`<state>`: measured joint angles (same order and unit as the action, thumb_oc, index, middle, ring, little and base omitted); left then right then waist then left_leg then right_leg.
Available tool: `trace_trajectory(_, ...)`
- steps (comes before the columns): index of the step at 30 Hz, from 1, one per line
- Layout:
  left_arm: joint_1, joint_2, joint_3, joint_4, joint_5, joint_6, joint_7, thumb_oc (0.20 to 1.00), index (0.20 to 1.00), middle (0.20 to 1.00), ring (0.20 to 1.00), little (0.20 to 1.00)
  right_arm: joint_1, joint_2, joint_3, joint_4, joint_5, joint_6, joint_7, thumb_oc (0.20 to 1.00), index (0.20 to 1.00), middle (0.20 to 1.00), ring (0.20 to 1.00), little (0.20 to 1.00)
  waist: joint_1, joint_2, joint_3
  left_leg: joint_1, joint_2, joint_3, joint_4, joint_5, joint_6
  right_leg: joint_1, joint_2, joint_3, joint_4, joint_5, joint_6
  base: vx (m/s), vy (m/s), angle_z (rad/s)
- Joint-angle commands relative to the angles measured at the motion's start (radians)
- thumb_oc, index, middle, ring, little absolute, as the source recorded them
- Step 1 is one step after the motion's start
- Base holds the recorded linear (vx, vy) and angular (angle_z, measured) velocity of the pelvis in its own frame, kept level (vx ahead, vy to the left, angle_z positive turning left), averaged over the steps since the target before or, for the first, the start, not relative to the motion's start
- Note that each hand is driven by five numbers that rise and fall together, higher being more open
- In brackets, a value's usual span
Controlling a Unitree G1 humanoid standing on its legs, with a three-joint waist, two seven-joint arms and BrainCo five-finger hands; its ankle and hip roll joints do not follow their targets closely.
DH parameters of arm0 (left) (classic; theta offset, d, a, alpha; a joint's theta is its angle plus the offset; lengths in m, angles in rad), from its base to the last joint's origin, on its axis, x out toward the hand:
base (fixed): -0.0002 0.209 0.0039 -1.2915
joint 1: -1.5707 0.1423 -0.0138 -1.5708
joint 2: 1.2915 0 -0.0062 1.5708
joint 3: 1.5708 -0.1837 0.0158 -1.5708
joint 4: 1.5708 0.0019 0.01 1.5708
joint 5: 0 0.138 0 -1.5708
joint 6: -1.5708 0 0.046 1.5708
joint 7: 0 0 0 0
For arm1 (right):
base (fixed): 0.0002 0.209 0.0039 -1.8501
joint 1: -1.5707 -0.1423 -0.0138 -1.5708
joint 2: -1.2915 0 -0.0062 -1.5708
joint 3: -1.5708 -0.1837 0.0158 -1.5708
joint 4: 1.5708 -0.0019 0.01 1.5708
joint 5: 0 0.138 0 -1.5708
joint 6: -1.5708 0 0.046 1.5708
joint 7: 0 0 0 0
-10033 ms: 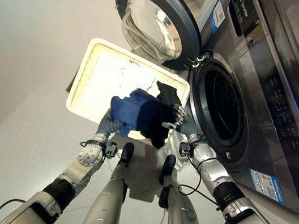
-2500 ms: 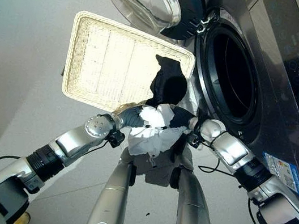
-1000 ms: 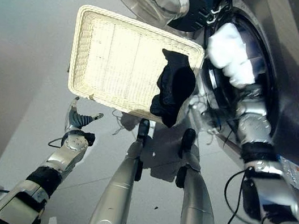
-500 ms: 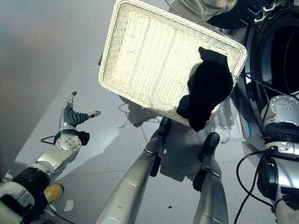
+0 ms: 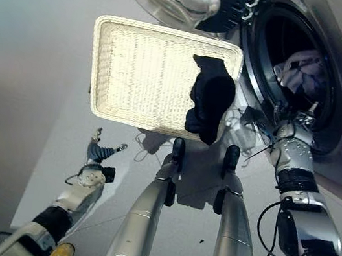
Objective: Put the clothes into the washing machine.
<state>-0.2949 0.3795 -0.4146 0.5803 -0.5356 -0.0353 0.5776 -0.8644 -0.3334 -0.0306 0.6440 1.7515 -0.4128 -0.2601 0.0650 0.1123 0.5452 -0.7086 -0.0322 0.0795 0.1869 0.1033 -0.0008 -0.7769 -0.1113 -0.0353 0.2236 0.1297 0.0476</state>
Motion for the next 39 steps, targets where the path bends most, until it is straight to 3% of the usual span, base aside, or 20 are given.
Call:
trace_trajectory(1,0.058,-0.024,0.002,0.079,-0.061,-0.037,-0.017,1.0,1.0,1.0,1.0,1.0,-0.032,-0.081,0.025,-0.116,-0.139,-0.06,0.087,1.0,1.0,1.0,1.0,1.0,0.007,0.101,-0.025,0.004,-0.03,-0.054,-0.083,0.043,-0.049,0.008,0.081,-0.083,0.081,-0.123,-0.011,-0.05,0.084,-0.01)
trace_trajectory(4,0.071,-0.051,0.004,0.131,-0.076,-0.041,-0.031,1.0,1.0,1.0,1.0,1.0,-0.032,-0.063,0.048,-0.155,-0.235,-0.053,0.063,1.0,1.0,1.0,1.0,1.0,0.002,0.1,-0.025,0.02,-0.032,-0.051,-0.095,0.038,-0.051,0.016,0.079,-0.079,0.076,-0.13,-0.007,-0.06,0.091,-0.01)
trace_trajectory(6,0.073,-0.091,0.025,0.21,-0.09,-0.033,-0.06,1.0,1.0,1.0,1.0,1.0,-0.008,-0.035,0.096,-0.217,-0.497,-0.046,-0.005,1.0,1.0,1.0,1.0,1.0,-0.006,0.093,-0.025,0.03,-0.029,-0.046,-0.115,0.047,-0.053,0.022,0.079,-0.072,0.055,-0.119,-0.004,-0.08,0.12,-0.04)
trace_trajectory(7,0.071,-0.094,0.031,0.217,-0.093,-0.031,-0.062,1.0,1.0,1.0,1.0,1.0,-0.005,-0.036,0.106,-0.227,-0.541,-0.05,-0.02,1.0,1.0,1.0,1.0,1.0,-0.007,0.092,-0.025,0.024,-0.027,-0.044,-0.117,0.056,-0.053,0.017,0.08,-0.073,0.047,-0.106,-0.005,-0.07,0.061,-0.03)
trace_trajectory(8,0.071,-0.105,0.047,0.247,-0.087,-0.028,-0.067,1.0,1.0,1.0,1.0,1.0,0.022,-0.025,0.149,-0.261,-0.763,-0.033,-0.084,1.0,1.0,1.0,1.0,1.0,-0.013,0.083,-0.025,0.025,-0.025,-0.042,-0.124,0.061,-0.054,0.02,0.081,-0.07,0.035,-0.097,-0.003,-0.06,0.054,-0.03)
trace_trajectory(11,0.077,-0.111,0.073,0.274,-0.102,-0.018,-0.084,1.0,1.0,1.0,1.0,1.0,0.067,-0.047,0.22,-0.292,-1.142,0.016,-0.18,1.0,1.0,1.0,1.0,1.0,-0.023,0.071,-0.025,0.038,-0.027,-0.039,-0.133,0.06,-0.056,0.031,0.079,-0.068,0.025,-0.098,0.001,-0.05,0.069,0.01)
trace_trajectory(14,0.086,-0.117,0.109,0.294,-0.1,-0.022,-0.103,1.0,1.0,1.0,1.0,1.0,0.119,-0.122,0.318,-0.341,-1.717,0.087,-0.306,1.0,1.0,1.0,1.0,1.0,-0.036,0.057,-0.025,0.037,-0.024,-0.034,-0.142,0.064,-0.055,0.029,0.079,-0.063,0.011,-0.086,0.009,-0.06,0.062,0.02)
trace_trajectory(16,0.085,-0.118,0.12,0.299,-0.096,-0.023,-0.11,1.0,1.0,1.0,1.0,1.0,0.121,-0.148,0.348,-0.351,-1.807,0.094,-0.337,1.0,1.0,1.0,1.0,1.0,-0.037,0.054,-0.025,0.03,-0.023,-0.034,-0.142,0.07,-0.054,0.025,0.08,-0.062,0.004,-0.075,0.011,-0.05,0.017,0.07)
trace_trajectory(17,0.09,-0.119,0.134,0.305,-0.084,-0.023,-0.123,1.0,1.0,1.0,1.0,1.0,0.124,-0.189,0.395,-0.37,-1.982,0.104,-0.374,1.0,1.0,1.0,1.0,1.0,-0.039,0.048,-0.025,0.034,-0.025,-0.035,-0.142,0.064,-0.054,0.028,0.076,-0.063,0.006,-0.082,0.018,-0.07,0.0,0.11)
trace_trajectory(19,0.087,-0.112,0.141,0.334,-0.076,-0.037,-0.153,1.0,1.0,1.0,1.0,1.0,0.09,-0.23,0.471,-0.383,-2.153,0.1,-0.365,1.0,1.0,1.0,1.0,1.0,-0.033,0.042,-0.025,0.033,-0.024,-0.039,-0.141,0.063,-0.056,0.031,0.069,-0.069,0.003,-0.08,0.026,-0.07,-0.003,0.04)
trace_trajectory(21,0.08,-0.111,0.143,0.337,-0.076,-0.037,-0.155,1.0,1.0,1.0,1.0,1.0,0.08,-0.233,0.479,-0.383,-2.158,0.099,-0.364,1.0,1.0,1.0,1.0,1.0,-0.031,0.042,-0.025,0.024,-0.023,-0.039,-0.139,0.068,-0.056,0.024,0.07,-0.069,-0.002,-0.07,0.027,-0.04,-0.01,-0.01)
trace_trajectory(28,0.031,-0.067,0.111,0.368,-0.031,-0.039,-0.187,1.0,1.0,1.0,1.0,1.0,-0.053,-0.272,0.727,-0.303,-2.296,0.18,-0.259,1.0,1.0,1.0,1.0,1.0,0.009,0.016,-0.025,0.025,-0.021,-0.066,-0.149,0.069,-0.057,0.042,0.053,-0.098,-0.021,-0.062,0.049,-0.05,-0.076,0.08)
trace_trajectory(32,0.012,-0.057,0.083,0.365,-0.036,-0.036,-0.19,1.0,1.0,1.0,1.0,1.0,-0.103,-0.27,0.798,-0.251,-2.268,0.221,-0.238,1.0,1.0,1.0,1.0,1.0,0.027,0.01,-0.025,0.021,-0.027,-0.082,-0.149,0.07,-0.057,0.044,0.045,-0.114,-0.023,-0.056,0.054,0.0,-0.068,0.1)
trace_trajectory(35,-0.005,-0.054,0.067,0.353,-0.038,-0.023,-0.189,1.0,1.0,1.0,1.0,1.0,-0.146,-0.249,0.838,-0.188,-2.263,0.286,-0.208,1.0,1.0,1.0,1.0,1.0,0.04,0.009,-0.025,0.016,-0.032,-0.094,-0.143,0.064,-0.057,0.043,0.037,-0.129,-0.018,-0.062,0.057,0.0,-0.055,0.14)
trace_trajectory(38,-0.014,-0.051,0.047,0.331,-0.032,-0.016,-0.188,1.0,1.0,1.0,1.0,1.0,-0.189,-0.24,0.88,-0.115,-2.255,0.395,-0.183,1.0,1.0,1.0,1.0,1.0,0.058,0.01,-0.025,0.001,-0.039,-0.108,-0.133,0.061,-0.056,0.032,0.031,-0.14,-0.013,-0.059,0.058,0.03,-0.062,0.11)
trace_trajectory(39,-0.019,-0.051,0.049,0.332,-0.032,-0.016,-0.188,1.0,1.0,1.0,1.0,1.0,-0.194,-0.24,0.88,-0.115,-2.255,0.395,-0.183,1.0,1.0,1.0,1.0,1.0,0.058,0.011,-0.025,-0.007,-0.039,-0.108,-0.132,0.066,-0.055,0.027,0.032,-0.141,-0.017,-0.052,0.057,0.04,-0.055,0.18)
